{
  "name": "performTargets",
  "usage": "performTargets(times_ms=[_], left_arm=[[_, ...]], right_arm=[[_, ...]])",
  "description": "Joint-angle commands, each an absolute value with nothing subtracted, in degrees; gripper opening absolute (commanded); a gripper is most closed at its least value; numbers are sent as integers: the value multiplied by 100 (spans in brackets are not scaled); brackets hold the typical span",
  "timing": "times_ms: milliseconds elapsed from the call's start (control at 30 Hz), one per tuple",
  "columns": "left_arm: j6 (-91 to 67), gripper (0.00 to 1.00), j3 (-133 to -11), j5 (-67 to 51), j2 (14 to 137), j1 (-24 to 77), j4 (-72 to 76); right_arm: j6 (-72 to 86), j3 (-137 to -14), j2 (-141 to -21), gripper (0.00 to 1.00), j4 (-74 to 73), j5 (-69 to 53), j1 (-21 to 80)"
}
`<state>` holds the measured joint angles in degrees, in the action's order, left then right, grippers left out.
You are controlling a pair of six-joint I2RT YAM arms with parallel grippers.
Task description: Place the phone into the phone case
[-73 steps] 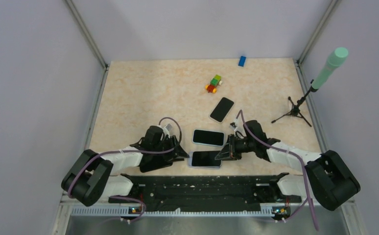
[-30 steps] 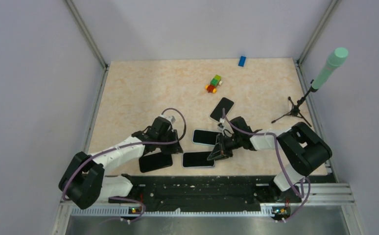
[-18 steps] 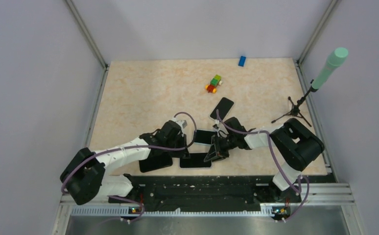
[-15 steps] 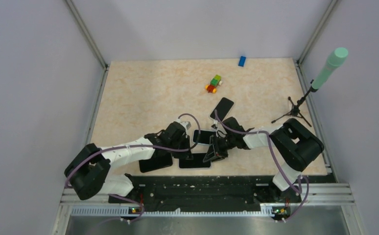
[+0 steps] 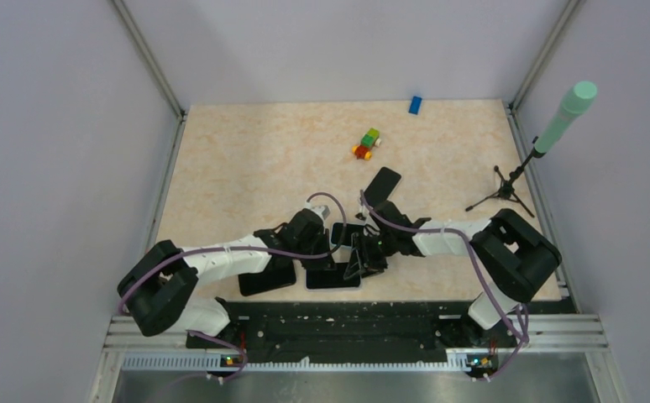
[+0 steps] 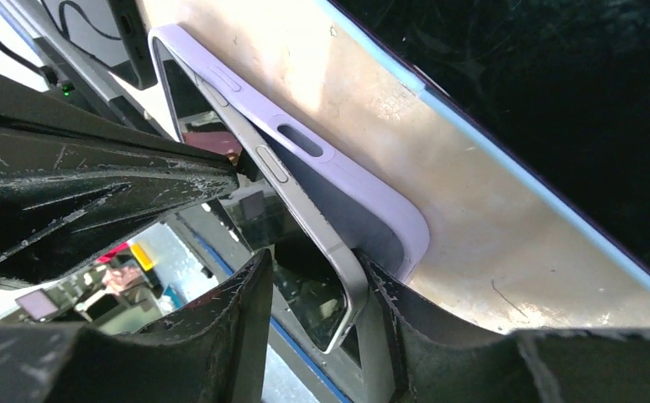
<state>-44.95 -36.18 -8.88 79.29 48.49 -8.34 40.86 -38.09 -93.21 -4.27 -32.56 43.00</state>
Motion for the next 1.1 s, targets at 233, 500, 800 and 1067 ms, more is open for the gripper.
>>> performTargets(times_ms=[233, 500, 800, 1067], left_arm=[[-4626, 0, -3150, -363, 7988, 4870, -956], [-4608, 0, -3082, -395, 7740, 4910, -980], [-4586, 0, -2729, -512, 7306, 5205, -587], [-4638, 0, -2516, -353, 7541, 5314, -562]], right_arm=[[3319, -3626, -9168, 46, -2253, -563, 4456], [3166, -3789, -9031, 33, -2457, -346, 4496], [3171, -3940, -8760, 20, -2463, -249, 4707], [3081, -3973, -8048, 15, -2489, -80, 4753]])
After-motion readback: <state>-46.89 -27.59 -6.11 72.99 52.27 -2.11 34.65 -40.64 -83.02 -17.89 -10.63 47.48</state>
